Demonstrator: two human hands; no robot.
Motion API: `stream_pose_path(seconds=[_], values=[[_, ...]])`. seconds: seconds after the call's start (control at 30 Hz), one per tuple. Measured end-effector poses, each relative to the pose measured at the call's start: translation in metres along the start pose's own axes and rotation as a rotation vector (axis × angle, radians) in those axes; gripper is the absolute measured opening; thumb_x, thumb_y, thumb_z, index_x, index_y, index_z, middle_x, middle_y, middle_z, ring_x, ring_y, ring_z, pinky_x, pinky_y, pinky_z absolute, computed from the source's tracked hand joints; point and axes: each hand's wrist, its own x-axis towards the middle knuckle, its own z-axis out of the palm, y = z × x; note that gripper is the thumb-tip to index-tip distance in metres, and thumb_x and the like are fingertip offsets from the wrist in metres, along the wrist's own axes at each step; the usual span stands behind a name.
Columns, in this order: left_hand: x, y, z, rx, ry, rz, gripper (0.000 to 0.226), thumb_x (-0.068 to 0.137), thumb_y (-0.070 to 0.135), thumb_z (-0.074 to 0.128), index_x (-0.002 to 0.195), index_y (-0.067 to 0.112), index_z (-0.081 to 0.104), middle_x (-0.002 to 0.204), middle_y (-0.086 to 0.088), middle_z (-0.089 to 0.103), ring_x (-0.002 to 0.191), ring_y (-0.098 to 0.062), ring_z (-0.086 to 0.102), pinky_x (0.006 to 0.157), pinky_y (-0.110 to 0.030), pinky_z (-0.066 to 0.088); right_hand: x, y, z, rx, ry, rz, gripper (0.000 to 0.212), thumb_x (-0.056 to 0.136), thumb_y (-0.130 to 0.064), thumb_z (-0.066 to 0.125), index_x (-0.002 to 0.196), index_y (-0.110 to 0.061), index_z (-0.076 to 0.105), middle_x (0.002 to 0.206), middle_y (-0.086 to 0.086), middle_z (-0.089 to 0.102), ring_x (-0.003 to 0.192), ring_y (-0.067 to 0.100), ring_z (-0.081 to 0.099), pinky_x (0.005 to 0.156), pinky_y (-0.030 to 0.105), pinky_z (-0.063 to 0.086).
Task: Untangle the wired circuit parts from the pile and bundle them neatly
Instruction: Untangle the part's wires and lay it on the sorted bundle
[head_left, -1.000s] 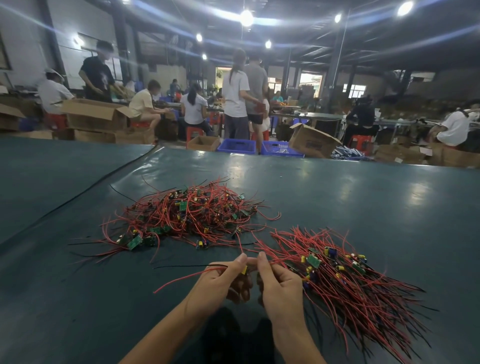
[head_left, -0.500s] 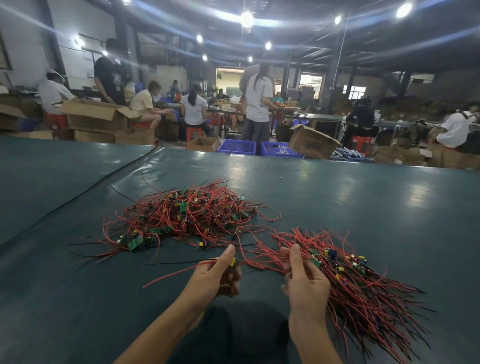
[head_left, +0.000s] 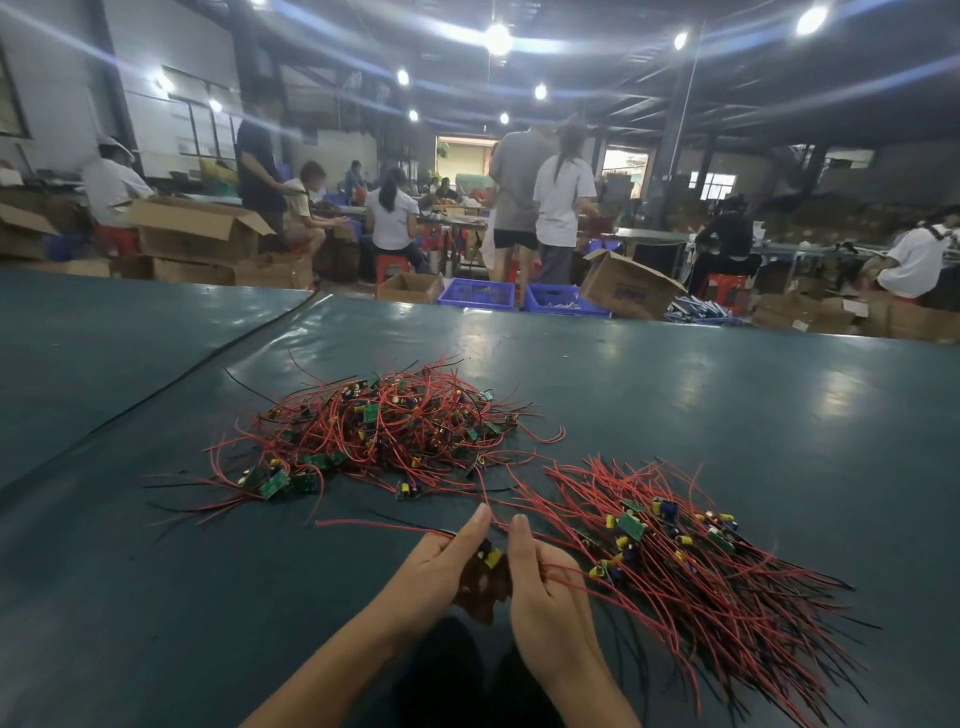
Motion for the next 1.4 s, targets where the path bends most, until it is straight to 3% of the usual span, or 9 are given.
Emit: stream_pose_path(seconds=[0.1,0.23,0.37,0.5,0.67,0.9,1.07,1.17,1.4], values=[[0.003,-0.003,-0.004,0.042,0.013,0.038,0.067,0.076,0.068,0.044,0.062,0.008,0.072,0.062,-0.012,0.066,0.057,-0.017,0.063,0.062,-0.023,0.050,0.003,-0.004,-0.003,0.006,0.144,0.081,0.057,0.089,-0.057,0.035,0.044,-0.022,0.037,0.044,-0.010,0.034,0.045,0.005,0.033,0.047,0.016,0.028],[0.008,-0.003,-0.013,-0.026,0.050,0.049,0.061,0.081,0.061,0.042,0.066,0.010,0.074,0.061,-0.010,0.063,0.055,-0.017,0.059,0.055,-0.023,0.048,0.009,-0.001,-0.012,0.143,0.265,0.219,0.058,0.095,-0.056,0.036,0.047,-0.023,0.036,0.047,-0.004,0.033,0.046,0.014,0.031,0.051,0.030,0.026],[0.011,-0.005,-0.019,-0.081,0.114,0.064,0.057,0.080,0.059,0.046,0.065,0.012,0.074,0.061,-0.009,0.063,0.053,-0.016,0.058,0.053,-0.023,0.047,0.011,0.002,-0.017,0.189,0.318,0.203,0.058,0.085,-0.063,0.041,0.047,-0.021,0.033,0.048,-0.002,0.029,0.045,0.014,0.026,0.050,0.032,0.022],[0.013,-0.009,-0.021,-0.077,0.158,0.055,0.058,0.082,0.059,0.044,0.064,0.012,0.073,0.061,-0.008,0.063,0.053,-0.016,0.057,0.053,-0.022,0.047,0.015,0.001,-0.025,0.365,0.433,0.166,0.059,0.082,-0.060,0.047,0.069,-0.009,0.072,0.064,-0.007,0.068,0.055,0.004,0.059,0.042,0.022,0.044],[0.015,-0.010,-0.023,-0.091,0.192,0.050,0.056,0.085,0.056,0.045,0.061,0.013,0.072,0.060,-0.009,0.063,0.052,-0.016,0.057,0.052,-0.023,0.047,0.020,-0.006,-0.032,0.654,0.529,0.283,0.064,0.082,-0.063,0.052,0.088,-0.001,0.066,0.079,0.012,0.076,0.057,0.013,0.070,0.037,0.020,0.048],[0.017,-0.011,-0.024,-0.133,0.262,0.077,0.061,0.099,0.042,0.041,0.049,0.016,0.062,0.055,-0.010,0.059,0.049,-0.017,0.054,0.050,-0.025,0.047,0.019,-0.005,-0.032,0.621,0.535,0.305,0.020,0.083,-0.034,0.073,0.083,-0.025,0.055,0.081,0.003,0.076,0.049,0.004,0.058,0.039,0.019,0.042],[0.019,-0.013,-0.031,-0.221,0.377,0.046,0.057,0.100,0.044,0.040,0.053,0.014,0.051,0.052,-0.007,0.053,0.045,-0.016,0.050,0.054,-0.028,0.044,0.020,-0.009,-0.036,0.593,0.655,0.069,0.028,0.069,-0.033,0.075,0.088,-0.022,0.057,0.078,-0.003,0.071,0.062,0.009,0.058,0.046,0.018,0.045],[0.019,-0.015,-0.032,-0.233,0.381,0.009,0.056,0.100,0.045,0.039,0.057,0.012,0.049,0.052,-0.007,0.052,0.045,-0.016,0.049,0.056,-0.030,0.042,0.015,-0.012,-0.032,0.422,0.676,-0.083,0.020,0.076,-0.033,0.070,0.092,-0.027,0.060,0.083,-0.002,0.065,0.073,0.024,0.057,0.061,0.031,0.049],[0.019,-0.014,-0.029,-0.192,0.359,-0.010,0.057,0.101,0.047,0.036,0.058,0.011,0.050,0.053,-0.005,0.053,0.045,-0.015,0.050,0.055,-0.028,0.044,0.009,-0.024,-0.029,0.206,0.710,-0.436,0.012,0.097,-0.024,0.059,0.101,-0.035,0.061,0.079,-0.005,0.065,0.047,0.011,0.053,0.044,0.019,0.046]])
